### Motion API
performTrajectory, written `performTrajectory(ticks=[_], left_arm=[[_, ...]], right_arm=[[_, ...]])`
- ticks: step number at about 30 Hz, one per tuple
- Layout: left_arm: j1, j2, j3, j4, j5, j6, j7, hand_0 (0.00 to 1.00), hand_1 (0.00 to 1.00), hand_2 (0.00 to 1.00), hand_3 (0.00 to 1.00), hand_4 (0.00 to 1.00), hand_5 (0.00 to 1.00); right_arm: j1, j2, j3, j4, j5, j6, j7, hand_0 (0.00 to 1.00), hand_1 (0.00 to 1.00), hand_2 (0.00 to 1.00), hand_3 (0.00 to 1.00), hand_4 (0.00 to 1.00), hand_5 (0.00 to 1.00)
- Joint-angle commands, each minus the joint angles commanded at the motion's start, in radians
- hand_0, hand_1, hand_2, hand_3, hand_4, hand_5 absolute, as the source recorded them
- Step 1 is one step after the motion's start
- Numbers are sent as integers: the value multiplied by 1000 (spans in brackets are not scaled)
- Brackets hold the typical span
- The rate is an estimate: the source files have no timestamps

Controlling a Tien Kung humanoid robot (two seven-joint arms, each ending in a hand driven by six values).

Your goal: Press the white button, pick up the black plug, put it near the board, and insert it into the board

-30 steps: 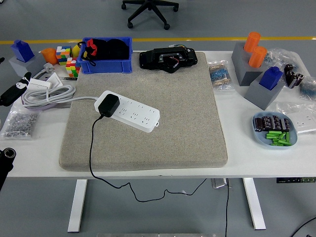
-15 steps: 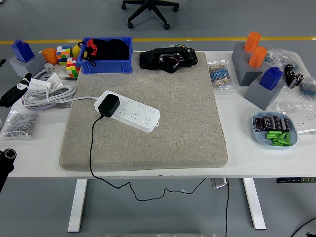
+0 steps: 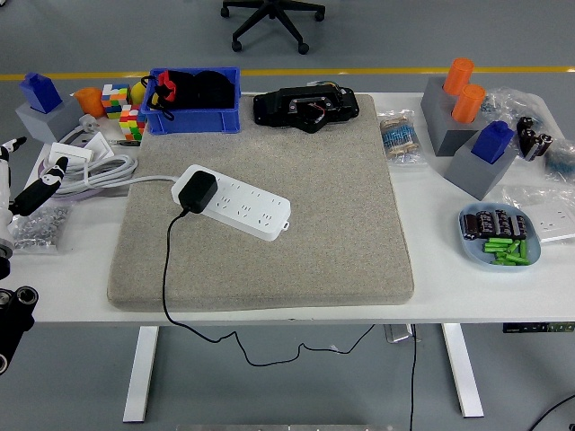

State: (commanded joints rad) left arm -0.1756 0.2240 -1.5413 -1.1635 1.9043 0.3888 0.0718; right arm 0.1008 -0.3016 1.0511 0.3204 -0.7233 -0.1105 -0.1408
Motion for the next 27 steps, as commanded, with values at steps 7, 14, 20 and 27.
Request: performTrajectory(ticks=[7, 14, 20, 27], left_arm=[[1, 5, -20, -20, -2, -15, 1, 965, 944, 908, 891, 817, 704], [10, 10, -14, -41, -7, -18, 5, 965, 942, 903, 885, 809, 705], [24, 4, 19, -46, -20, -23, 12, 965, 940, 902, 881, 806, 697], [32, 0, 17, -47, -18, -28, 17, 965, 941, 902, 881, 806, 702]], right_arm=[[6, 7, 44, -24, -14, 0, -5, 711, 629, 639, 604, 649, 369], [-8, 29, 63, -25, -17, 2, -6, 713, 631, 640, 606, 651, 373], [-9, 40, 52, -35, -8, 3, -6, 713, 632, 640, 606, 651, 373], [-6, 47, 59, -38, -11, 1, -6, 714, 632, 640, 606, 651, 374]])
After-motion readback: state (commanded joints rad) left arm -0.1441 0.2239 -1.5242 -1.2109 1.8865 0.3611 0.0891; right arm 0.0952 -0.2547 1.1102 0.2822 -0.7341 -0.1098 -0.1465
